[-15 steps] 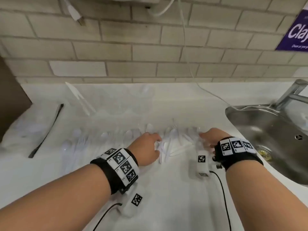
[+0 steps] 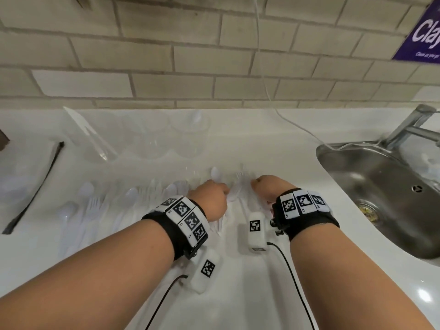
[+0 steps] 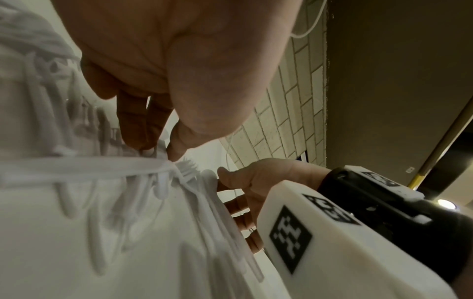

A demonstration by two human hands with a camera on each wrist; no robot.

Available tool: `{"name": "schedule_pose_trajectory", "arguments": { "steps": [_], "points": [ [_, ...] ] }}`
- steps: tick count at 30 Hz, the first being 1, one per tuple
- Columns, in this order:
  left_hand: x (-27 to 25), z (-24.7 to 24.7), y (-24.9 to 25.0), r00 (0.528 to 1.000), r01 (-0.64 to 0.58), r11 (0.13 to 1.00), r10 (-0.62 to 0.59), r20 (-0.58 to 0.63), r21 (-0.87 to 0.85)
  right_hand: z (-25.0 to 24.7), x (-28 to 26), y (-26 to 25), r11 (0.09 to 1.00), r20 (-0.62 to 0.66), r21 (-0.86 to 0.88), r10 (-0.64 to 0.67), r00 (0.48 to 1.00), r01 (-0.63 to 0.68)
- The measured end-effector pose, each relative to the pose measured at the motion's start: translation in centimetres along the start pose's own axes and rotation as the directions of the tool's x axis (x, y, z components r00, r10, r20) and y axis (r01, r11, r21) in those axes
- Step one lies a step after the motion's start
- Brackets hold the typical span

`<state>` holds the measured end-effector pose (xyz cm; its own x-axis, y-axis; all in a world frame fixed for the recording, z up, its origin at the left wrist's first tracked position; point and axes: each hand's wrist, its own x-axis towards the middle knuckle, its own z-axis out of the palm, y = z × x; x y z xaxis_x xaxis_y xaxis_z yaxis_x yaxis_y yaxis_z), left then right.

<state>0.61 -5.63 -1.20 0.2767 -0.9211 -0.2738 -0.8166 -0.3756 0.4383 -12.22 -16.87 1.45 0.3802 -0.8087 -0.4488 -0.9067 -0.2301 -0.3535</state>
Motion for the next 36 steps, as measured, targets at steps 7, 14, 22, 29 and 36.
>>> {"name": "schedule_pose_trajectory", "arguments": {
  "steps": [7, 14, 22, 29, 36],
  "points": [
    [-0.5, -0.9, -0.2, 0.999, -0.030, 0.974, 0.033, 0.011, -0.225, 1.3, -0.7, -2.5, 0.998, 0.118, -0.038, -0.054, 0.992, 0.059],
    [-1.4, -1.0, 0.3, 0.997, -0.042, 0.915, 0.063, 0.039, -0.402, 2.3, -1.4, -5.0, 0.980, 0.137, -0.189, -0.043, 0.990, 0.069],
    [-1.9, -1.0, 0.8, 0.994, -0.019, 0.926, 0.060, 0.096, -0.377, 2.5, -1.9, -5.6, 0.951, 0.138, -0.290, -0.066, 0.988, 0.104],
    [-2.3, -1.1, 1.6, 0.993, -0.026, 0.931, 0.065, 0.096, -0.364, 2.3, -2.9, -5.3, 0.965, 0.114, -0.216, -0.127, 0.985, 0.149],
    [-3.4, -1.0, 0.9, 0.995, -0.019, 0.833, 0.072, 0.073, -0.553, 2.4, -3.0, -4.0, 0.985, 0.099, 0.154, -0.099, 0.990, 0.083]
  ]
}}
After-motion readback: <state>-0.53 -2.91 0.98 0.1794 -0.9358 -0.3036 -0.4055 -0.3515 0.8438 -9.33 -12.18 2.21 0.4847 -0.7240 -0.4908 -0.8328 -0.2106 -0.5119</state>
